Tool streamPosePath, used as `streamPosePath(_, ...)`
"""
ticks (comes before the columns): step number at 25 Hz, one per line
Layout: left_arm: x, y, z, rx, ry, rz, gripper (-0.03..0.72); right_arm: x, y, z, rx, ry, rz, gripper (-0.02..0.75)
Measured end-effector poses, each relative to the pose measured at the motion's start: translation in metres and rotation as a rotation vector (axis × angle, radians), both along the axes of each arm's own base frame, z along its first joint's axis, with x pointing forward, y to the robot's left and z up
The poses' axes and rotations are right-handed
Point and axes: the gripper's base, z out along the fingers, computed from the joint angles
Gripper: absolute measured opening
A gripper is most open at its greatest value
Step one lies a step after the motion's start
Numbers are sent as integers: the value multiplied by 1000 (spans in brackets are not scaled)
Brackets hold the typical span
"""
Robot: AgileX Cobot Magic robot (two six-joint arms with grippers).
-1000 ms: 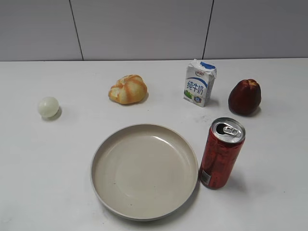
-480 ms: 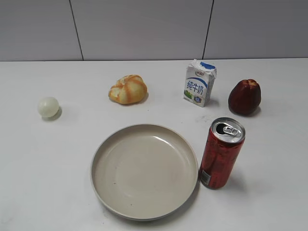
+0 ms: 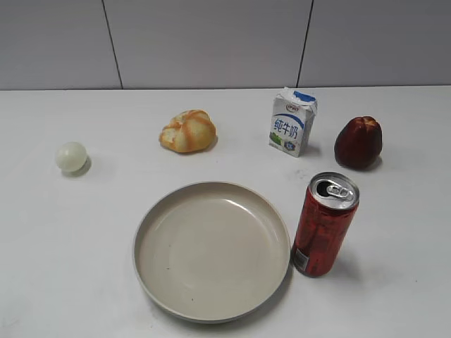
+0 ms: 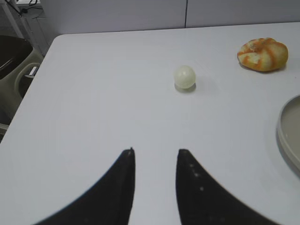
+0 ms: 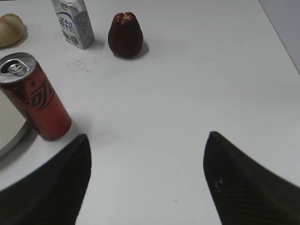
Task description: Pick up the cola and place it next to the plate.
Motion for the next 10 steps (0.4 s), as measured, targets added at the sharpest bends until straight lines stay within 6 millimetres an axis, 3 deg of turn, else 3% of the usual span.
streamPosePath(10,0,0,0,-1,0,-1,237,0,0,0,2,0,-1,594)
